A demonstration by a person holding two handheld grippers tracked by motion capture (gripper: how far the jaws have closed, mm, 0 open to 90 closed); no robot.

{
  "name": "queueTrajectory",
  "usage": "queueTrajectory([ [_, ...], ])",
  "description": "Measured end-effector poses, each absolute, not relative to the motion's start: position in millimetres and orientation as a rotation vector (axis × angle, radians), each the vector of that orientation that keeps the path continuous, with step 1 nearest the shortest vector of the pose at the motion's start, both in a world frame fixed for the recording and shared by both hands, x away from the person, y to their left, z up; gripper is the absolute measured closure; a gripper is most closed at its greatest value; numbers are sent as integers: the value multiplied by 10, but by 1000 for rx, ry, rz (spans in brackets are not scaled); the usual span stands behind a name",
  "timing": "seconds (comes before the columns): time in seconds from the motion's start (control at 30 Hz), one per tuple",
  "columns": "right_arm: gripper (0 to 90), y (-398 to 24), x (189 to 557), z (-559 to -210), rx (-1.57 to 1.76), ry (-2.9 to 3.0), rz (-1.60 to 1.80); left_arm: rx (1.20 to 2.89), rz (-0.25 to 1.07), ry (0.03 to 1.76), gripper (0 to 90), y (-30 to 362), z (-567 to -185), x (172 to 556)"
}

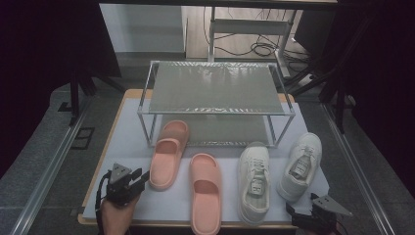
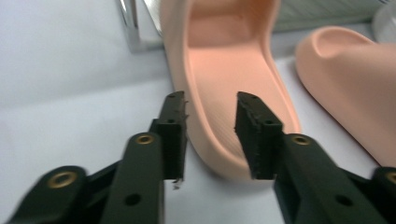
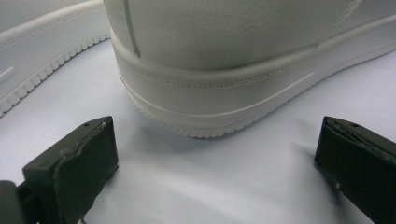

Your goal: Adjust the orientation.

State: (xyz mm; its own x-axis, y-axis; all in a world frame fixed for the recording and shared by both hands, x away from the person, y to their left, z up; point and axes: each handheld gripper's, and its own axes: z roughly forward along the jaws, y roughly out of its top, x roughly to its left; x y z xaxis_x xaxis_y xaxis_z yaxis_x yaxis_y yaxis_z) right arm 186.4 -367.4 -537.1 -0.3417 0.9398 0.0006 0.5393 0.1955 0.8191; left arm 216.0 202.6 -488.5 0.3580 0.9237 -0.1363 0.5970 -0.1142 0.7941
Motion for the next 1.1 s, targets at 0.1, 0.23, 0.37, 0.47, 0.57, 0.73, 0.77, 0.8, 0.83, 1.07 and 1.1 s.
queueTrajectory([
  [0.1,0,-3673,1864,-5372,1375,1963,1022,1877,503,1310,764,1970,-4959,2032],
  [0.23,0,-3673,1864,-5371,1376,1963,1022,1901,485,1301,830,1934,-5031,1972],
  [0.37,0,-3673,1864,-5372,1376,1963,1022,1922,458,1293,854,1874,-5094,1944],
  [0.47,0,-3673,1864,-5372,1376,1963,1022,1946,455,1283,875,1819,-5118,1932],
  [0.57,0,-3673,1864,-5372,1375,1963,1022,1965,460,1279,894,1789,-5129,1950],
  [0.73,0,-3673,1865,-5372,1375,1963,1022,1981,468,1281,896,1758,-5151,2006],
  [0.77,0,-3673,1864,-5372,1375,1963,1022,1984,471,1281,896,1753,-5156,2019],
  [0.8,0,-3673,1864,-5372,1375,1963,1022,1981,471,1281,896,1751,-5156,2028],
  [0.83,0,-3673,1865,-5372,1375,1963,1022,1981,471,1282,896,1747,-5156,2038],
  [1.07,0,-3673,1865,-5372,1375,1963,1022,1978,492,1280,895,1710,-5151,2141],
  [1.1,0,-3673,1865,-5372,1375,1963,1022,1976,492,1277,895,1705,-5148,2161],
])
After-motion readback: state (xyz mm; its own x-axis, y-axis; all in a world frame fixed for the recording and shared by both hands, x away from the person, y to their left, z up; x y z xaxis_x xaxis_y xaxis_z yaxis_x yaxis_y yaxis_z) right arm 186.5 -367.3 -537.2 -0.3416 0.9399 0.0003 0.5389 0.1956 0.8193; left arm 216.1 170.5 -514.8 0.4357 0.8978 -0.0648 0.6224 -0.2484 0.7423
